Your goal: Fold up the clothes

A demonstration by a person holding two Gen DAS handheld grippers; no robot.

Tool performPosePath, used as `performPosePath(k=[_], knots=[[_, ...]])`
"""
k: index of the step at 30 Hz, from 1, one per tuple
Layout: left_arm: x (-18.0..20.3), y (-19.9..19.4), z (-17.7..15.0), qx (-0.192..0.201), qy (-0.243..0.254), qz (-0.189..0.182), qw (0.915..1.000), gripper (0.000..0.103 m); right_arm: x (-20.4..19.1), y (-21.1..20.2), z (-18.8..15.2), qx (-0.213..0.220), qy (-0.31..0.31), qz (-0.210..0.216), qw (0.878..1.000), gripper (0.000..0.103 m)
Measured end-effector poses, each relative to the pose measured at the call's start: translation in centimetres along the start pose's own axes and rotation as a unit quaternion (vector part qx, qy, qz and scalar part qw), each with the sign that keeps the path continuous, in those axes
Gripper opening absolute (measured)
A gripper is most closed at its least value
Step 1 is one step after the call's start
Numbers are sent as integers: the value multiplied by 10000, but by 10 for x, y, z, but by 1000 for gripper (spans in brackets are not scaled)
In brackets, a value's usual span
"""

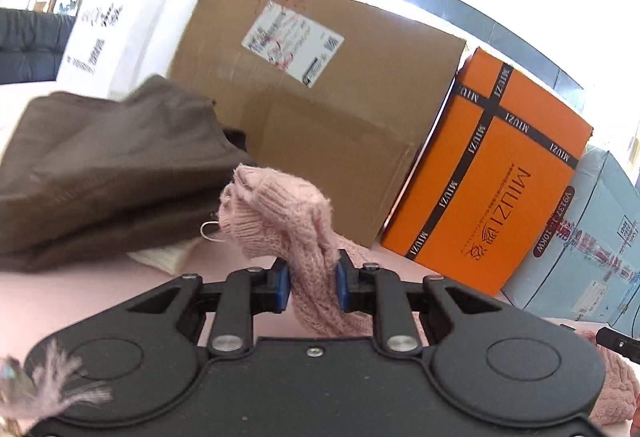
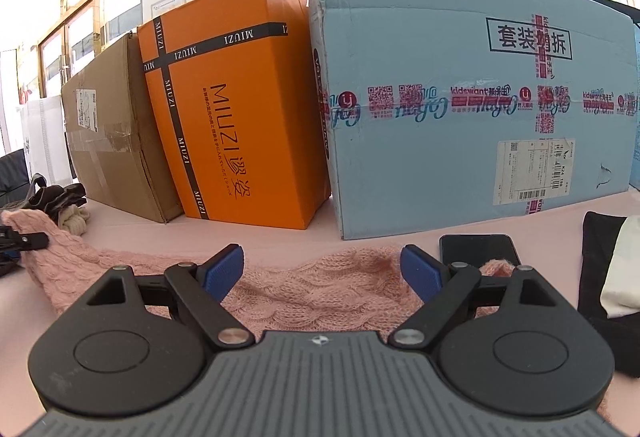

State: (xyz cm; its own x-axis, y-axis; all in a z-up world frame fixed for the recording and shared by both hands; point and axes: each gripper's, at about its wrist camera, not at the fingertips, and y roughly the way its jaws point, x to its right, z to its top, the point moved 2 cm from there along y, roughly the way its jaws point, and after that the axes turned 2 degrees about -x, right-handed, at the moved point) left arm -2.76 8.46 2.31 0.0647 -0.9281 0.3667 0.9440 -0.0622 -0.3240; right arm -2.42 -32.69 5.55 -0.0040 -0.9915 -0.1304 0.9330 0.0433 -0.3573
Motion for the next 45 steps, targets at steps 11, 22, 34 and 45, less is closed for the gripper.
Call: performPosePath(k=[11,22,34,45], knots=[[14,-29,-2,593,1209,164,9908,24,-16,24,-19,-766,-495,-48,9958,84],[93,-22,-49,-230,2879,-1002,9521,80,-13,28,-25,-876,-507,-101,9948,84],[111,12,-69,-1835,1950,-2017,9421,103,-14,26,-25,-815,-481,-64,9955,84],[23,-36,-21,-121,-877,-604,9942,103,-14,23,-23,-718,-420,-5,9965,84]])
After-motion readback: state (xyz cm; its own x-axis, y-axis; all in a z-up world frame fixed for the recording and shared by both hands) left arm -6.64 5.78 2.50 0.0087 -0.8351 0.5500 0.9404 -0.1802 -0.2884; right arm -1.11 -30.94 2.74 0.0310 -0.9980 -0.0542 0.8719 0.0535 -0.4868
